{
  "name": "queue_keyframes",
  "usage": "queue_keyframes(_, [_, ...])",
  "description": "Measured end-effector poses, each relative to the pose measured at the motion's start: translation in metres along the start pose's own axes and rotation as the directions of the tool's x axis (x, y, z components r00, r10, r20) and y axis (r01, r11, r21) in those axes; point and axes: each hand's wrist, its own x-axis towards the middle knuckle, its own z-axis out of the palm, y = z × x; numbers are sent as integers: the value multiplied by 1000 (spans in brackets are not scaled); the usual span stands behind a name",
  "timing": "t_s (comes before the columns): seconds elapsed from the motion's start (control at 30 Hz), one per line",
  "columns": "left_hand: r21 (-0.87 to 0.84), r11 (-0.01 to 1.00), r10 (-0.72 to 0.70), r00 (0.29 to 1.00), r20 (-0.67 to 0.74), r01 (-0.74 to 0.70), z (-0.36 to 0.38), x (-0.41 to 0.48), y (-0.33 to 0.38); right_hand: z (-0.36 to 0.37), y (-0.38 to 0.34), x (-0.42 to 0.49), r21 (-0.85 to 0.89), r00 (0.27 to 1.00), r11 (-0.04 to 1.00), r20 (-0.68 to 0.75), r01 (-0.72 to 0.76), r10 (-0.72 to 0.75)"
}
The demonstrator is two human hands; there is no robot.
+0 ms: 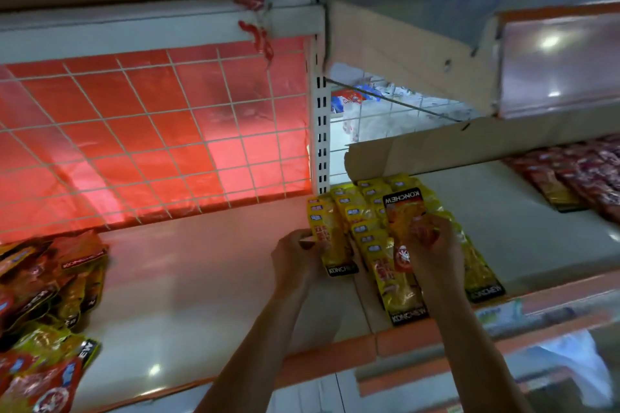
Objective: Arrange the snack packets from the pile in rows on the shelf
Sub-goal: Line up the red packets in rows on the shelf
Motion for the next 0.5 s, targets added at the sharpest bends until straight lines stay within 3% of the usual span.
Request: queue_keyframes(0.5, [382, 924, 64, 984, -165, 4, 26, -9, 12, -39, 12, 34, 2, 959, 991, 252, 136, -132])
